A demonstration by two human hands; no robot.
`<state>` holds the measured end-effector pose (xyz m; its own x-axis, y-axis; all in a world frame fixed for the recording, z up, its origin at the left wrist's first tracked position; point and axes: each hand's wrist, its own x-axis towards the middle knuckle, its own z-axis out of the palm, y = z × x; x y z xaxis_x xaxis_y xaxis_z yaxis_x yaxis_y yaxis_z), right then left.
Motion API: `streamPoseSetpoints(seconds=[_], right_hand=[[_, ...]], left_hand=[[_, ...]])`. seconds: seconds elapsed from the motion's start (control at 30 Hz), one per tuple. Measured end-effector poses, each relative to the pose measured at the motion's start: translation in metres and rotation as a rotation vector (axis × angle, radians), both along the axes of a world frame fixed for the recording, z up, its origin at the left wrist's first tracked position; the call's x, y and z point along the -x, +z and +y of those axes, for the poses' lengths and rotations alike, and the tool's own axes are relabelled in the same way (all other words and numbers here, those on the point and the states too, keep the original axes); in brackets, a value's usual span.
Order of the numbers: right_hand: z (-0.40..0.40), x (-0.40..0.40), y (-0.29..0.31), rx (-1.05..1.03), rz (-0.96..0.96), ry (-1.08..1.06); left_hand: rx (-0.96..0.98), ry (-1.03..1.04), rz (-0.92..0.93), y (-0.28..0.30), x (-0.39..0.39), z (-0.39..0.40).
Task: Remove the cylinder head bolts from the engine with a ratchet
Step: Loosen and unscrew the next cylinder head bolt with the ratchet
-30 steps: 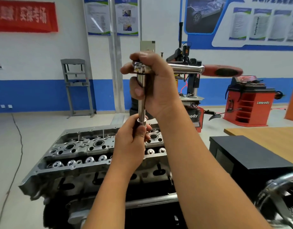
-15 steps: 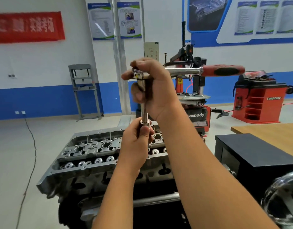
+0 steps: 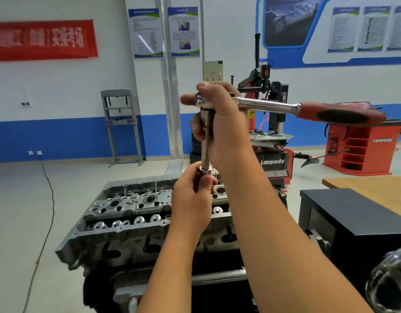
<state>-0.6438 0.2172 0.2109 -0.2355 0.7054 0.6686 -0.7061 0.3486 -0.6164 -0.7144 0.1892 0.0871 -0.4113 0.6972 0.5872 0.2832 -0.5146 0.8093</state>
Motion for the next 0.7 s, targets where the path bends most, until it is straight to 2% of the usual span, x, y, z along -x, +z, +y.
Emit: streamPoseSetpoints(seconds=[0.07, 0.13, 0.2, 0.3, 0.4, 0.5, 0.6, 0.7], right_hand=[[-0.002, 0.007, -0.003, -0.06, 0.058, -0.225], [-0.005, 0.014, -0.005, -0.147, 0.06, -0.359], [-0.008, 0.014, -0.004, -0.184, -0.021, -0.321], [-0.006, 0.003, 0.0, -0.099, -0.101, -0.032], [0.0, -0.005, 0.001, 0.04, -0.049, 0.083], [-0.003, 0.002, -0.005, 0.077, 0.003, -0.131], [-0.009, 0.01, -0.01, -0.053, 0.046, -0.381], [-0.01, 0.011, -0.008, -0.172, -0.038, -0.343]], left_hand=[[-0.044, 0.059, 0.03, -0.002, -0.004, 0.002], [-0.089, 0.104, 0.064, -0.004, -0.003, 0.001], [-0.074, 0.036, 0.054, -0.004, 0.002, -0.002], [0.033, -0.114, 0.042, -0.001, 0.011, -0.007], [0.049, 0.006, 0.046, 0.0, 0.007, -0.004], [-0.014, 0.148, 0.074, -0.001, -0.002, -0.001], [-0.118, 0.25, 0.146, -0.005, -0.007, -0.002], [-0.141, 0.235, 0.189, -0.005, -0.004, -0.005]])
